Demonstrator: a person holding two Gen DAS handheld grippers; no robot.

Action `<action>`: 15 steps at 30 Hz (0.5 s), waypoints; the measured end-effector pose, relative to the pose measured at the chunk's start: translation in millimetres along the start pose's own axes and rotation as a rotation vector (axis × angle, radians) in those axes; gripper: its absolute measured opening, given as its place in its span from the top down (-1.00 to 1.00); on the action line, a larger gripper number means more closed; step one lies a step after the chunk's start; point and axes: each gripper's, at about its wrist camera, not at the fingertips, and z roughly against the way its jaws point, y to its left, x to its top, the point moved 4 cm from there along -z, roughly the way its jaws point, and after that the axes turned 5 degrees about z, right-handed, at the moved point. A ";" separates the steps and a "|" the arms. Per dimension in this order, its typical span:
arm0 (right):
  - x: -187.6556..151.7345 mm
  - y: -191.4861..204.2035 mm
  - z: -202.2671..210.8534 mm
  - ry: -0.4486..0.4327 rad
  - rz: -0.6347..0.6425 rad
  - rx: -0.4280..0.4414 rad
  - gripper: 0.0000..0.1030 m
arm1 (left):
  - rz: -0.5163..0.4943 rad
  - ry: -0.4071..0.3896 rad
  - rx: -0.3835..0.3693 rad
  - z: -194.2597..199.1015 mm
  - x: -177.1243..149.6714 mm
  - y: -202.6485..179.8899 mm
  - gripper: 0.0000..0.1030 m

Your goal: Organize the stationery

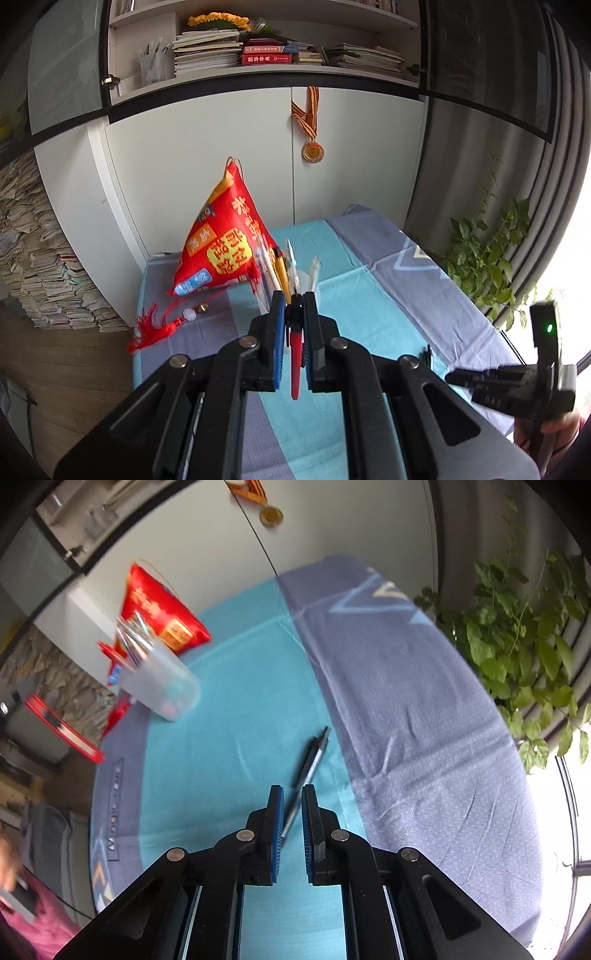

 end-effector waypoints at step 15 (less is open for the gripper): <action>25.5 -3.3 -43.3 0.095 -0.026 -0.092 0.16 | 0.100 -0.026 0.068 -39.1 40.7 30.7 0.85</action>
